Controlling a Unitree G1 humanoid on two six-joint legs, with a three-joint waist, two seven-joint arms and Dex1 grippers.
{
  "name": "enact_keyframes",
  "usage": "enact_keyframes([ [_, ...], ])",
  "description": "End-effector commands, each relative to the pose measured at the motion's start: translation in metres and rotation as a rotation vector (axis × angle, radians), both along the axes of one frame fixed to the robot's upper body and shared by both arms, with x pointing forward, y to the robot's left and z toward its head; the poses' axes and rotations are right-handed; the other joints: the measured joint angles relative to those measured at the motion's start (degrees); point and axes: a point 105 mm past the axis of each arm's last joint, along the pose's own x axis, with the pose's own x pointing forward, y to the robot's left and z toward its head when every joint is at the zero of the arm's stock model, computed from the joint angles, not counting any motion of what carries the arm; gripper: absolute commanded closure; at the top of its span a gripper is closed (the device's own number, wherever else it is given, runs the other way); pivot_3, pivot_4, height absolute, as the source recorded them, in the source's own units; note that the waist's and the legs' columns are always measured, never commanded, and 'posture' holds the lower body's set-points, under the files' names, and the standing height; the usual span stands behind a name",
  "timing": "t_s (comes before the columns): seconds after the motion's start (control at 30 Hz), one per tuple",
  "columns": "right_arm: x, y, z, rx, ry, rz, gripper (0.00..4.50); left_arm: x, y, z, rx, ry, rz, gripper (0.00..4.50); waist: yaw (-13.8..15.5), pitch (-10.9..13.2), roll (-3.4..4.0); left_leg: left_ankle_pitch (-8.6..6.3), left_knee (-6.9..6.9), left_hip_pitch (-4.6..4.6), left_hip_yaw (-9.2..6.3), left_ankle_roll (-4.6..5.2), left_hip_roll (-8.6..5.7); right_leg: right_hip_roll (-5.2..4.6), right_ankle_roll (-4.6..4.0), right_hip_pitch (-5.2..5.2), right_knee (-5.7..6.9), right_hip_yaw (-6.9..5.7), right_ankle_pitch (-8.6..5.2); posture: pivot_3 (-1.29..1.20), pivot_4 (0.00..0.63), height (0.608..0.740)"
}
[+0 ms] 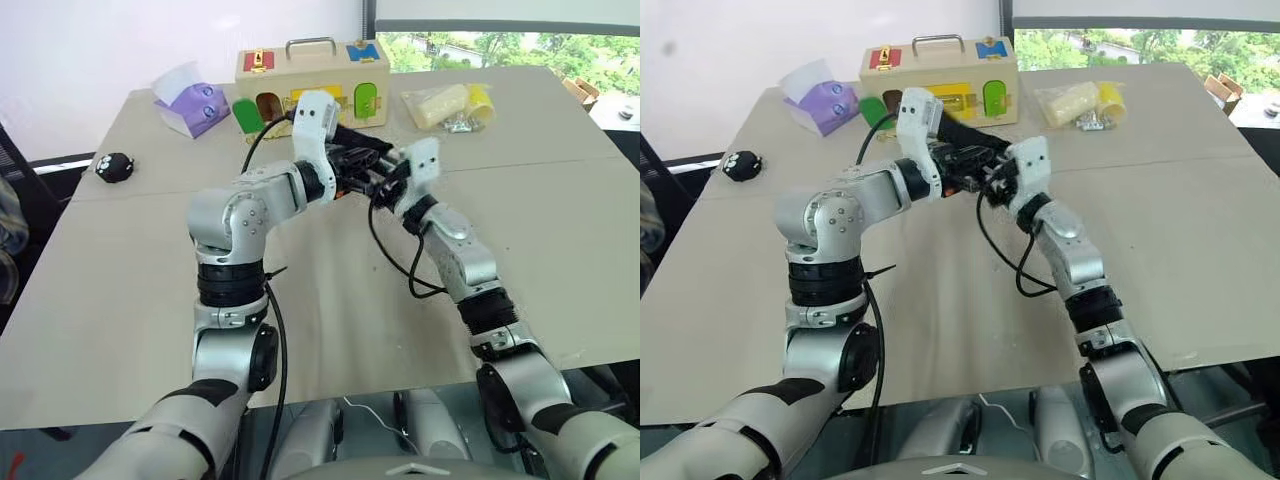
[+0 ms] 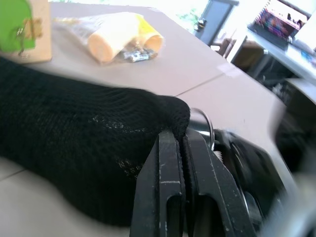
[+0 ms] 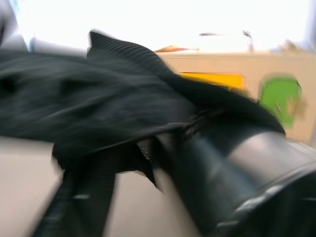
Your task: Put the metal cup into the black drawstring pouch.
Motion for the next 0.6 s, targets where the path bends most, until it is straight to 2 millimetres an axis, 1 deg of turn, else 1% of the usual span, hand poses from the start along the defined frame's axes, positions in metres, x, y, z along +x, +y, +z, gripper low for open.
enact_keyframes([
  [0.03,-0.015,0.01,0.015,-0.069,-0.149,0.055,0.2,0.005,0.01,0.002,-0.08,0.045,0.045,4.5,-0.01,0.0,0.0,0.0,0.0,0.0,-0.01,-0.01,0.01,-0.01,0.0,0.0,0.01,0.0,0.0,0.0,0.15,0.71],
  [0.17,-0.022,0.009,0.014,-0.182,-0.226,0.074,0.2,0.005,0.016,-0.011,-0.141,0.117,0.065,4.5,0.19,0.0,-0.01,0.01,0.02,-0.02,0.01,-0.02,-0.01,0.0,0.0,-0.01,0.01,0.01,0.0,0.0,0.15,0.71],
  [0.27,-0.028,0.008,0.012,-0.215,-0.239,0.096,0.2,0.007,0.019,-0.018,-0.18,0.154,0.082,4.5,0.44,0.0,-0.02,0.01,0.02,-0.03,0.01,-0.02,-0.05,0.0,0.0,-0.01,-0.02,0.0,0.0,0.0,0.15,0.71],
  [0.33,-0.035,0.01,0.006,-0.26,-0.244,0.128,0.2,0.005,0.017,-0.017,-0.266,0.175,0.058,4.5,0.73,0.0,-0.02,0.01,0.02,-0.03,-0.03,-0.02,-0.04,0.0,0.0,-0.01,-0.01,-0.03,0.0,0.0,0.15,0.71],
  [0.4,-0.042,0.012,-0.001,-0.288,-0.239,0.158,0.2,0.002,0.017,-0.012,-0.403,0.193,0.01,4.5,0.9,0.0,-0.03,0.01,0.02,-0.04,-0.04,-0.02,-0.03,0.0,0.0,-0.01,-0.02,-0.04,0.0,0.0,0.15,0.71],
  [0.47,-0.046,0.015,-0.005,-0.31,-0.235,0.176,0.2,0.001,0.019,-0.014,-0.499,0.23,-0.005,4.5,0.97,0.0,-0.03,0.01,0.03,-0.03,-0.02,-0.02,-0.03,-0.01,0.0,0.0,-0.03,-0.03,0.0,0.0,0.15,0.71],
  [0.6,-0.048,0.017,-0.01,-0.322,-0.218,0.183,0.2,-0.002,0.024,-0.024,-0.534,0.272,-0.002,4.5,1.02,0.0,-0.03,0.01,0.03,-0.01,0.0,-0.03,0.0,-0.01,0.0,0.0,0.0,-0.01,0.0,0.0,0.15,0.71],
])
